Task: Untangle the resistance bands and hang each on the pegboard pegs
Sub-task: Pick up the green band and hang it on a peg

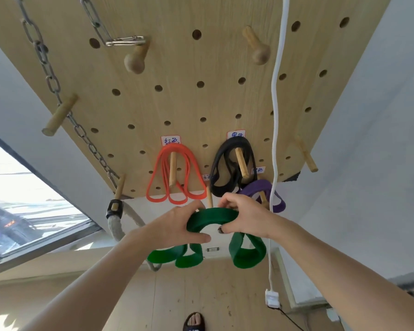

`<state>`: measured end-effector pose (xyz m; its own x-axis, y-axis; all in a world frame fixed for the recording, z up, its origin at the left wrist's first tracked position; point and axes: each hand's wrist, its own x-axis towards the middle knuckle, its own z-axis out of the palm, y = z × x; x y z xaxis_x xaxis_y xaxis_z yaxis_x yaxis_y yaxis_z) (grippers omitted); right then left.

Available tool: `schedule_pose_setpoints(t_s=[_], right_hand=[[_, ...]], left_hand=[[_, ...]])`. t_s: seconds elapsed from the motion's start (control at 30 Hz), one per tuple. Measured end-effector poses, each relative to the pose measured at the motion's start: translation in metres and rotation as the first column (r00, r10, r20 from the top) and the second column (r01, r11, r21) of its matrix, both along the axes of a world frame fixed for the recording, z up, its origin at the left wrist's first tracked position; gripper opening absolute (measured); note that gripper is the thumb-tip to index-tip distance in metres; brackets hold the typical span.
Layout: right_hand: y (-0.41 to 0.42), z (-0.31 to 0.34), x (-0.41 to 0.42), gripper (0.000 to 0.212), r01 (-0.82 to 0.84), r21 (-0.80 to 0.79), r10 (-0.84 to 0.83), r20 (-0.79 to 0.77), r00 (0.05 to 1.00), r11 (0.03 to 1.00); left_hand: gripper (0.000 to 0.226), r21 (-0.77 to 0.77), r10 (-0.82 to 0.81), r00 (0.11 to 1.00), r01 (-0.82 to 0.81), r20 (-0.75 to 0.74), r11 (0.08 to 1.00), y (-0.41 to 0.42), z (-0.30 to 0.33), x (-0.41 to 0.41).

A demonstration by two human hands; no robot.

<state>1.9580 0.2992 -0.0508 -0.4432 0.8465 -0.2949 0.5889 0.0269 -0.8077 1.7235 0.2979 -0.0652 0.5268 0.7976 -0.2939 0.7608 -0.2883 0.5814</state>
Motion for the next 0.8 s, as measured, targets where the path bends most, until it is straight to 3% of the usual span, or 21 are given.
schedule_pose_setpoints(t_s=[0.13,0.37,0.57,0.8], right_hand=[[0.014,-0.013,-0.009,0.035,0.049,0.005,-0.049,0.001,0.999,0.999],[0.030,-0.039,-0.018,0.044,0.027,0.108,-0.042,0.134,0.990,0.994],[0.045,-0.064,-0.026,0.047,0.220,0.062,-0.221,0.010,0.975,0.974],[0.045,-0.085,-0.032,0.038,0.331,0.103,-0.328,-0.049,0.943,0.938]], left_hand=[[0.024,-0.018,-0.041,0.996,0.042,0.076,0.999,0.022,-0.015,-0.013],[0.016,-0.046,-0.006,0.989,0.013,0.151,0.999,0.053,-0.042,-0.032],[0.013,-0.081,0.116,0.984,-0.106,0.133,0.991,0.067,-0.061,-0.028],[0.033,-0.095,0.195,0.975,-0.185,0.110,0.978,0.076,-0.075,-0.018]])
